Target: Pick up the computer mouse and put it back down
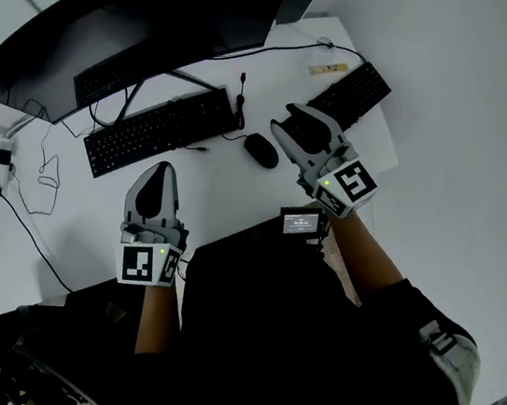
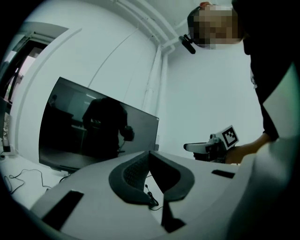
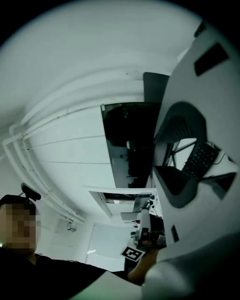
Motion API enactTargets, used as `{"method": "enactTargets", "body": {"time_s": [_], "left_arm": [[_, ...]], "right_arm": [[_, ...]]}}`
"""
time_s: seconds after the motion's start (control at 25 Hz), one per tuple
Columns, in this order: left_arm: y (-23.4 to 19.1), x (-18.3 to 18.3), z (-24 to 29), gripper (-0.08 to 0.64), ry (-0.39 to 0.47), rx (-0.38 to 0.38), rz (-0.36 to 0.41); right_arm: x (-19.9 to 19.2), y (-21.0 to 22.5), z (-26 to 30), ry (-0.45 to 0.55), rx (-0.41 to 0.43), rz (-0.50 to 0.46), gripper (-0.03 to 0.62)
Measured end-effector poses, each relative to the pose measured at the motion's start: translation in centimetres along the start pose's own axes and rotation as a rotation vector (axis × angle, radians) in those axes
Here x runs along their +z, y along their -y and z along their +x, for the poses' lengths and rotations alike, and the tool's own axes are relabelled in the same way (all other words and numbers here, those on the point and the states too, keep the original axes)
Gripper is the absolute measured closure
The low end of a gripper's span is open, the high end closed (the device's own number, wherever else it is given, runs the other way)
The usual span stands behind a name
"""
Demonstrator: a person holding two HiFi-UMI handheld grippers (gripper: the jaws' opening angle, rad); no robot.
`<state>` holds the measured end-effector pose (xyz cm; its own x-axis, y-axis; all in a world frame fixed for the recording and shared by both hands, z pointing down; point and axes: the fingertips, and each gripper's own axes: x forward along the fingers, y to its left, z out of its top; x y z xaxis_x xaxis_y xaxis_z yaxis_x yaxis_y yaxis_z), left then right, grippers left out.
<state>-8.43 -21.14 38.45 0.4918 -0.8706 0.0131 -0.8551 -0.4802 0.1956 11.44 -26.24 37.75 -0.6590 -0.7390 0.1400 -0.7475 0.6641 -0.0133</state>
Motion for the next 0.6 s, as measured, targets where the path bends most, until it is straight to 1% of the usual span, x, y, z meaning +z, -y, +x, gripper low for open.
{"method": "enactTargets", "body": {"time_s": [0.12,0.24,0.36,0.52,0.6], "left_arm": [[0.6,2.4,-0.4,0.566,0.044,-0.007,0.027],[0.8,4.5,-1.1,0.566,0.085,0.000,0.054],[0.8,5.7,-2.0,0.566,0.113,0.020,0.077],[0.3,5.8,-2.7,0.566,0.112,0.048,0.079],[0.0,5.4,-2.9,0.566,0.103,0.055,0.081]], "right_arm": [[3.7,-0.6,-1.4,0.093,-0.011,-0.012,0.506],[5.7,-1.0,-3.1,0.165,-0.024,-0.014,0.553],[5.9,-1.1,-4.5,0.191,-0.051,-0.011,0.588],[4.6,-0.5,-5.5,0.178,-0.117,0.015,0.589],[4.0,-0.5,-5.5,0.165,-0.131,0.019,0.589]]}}
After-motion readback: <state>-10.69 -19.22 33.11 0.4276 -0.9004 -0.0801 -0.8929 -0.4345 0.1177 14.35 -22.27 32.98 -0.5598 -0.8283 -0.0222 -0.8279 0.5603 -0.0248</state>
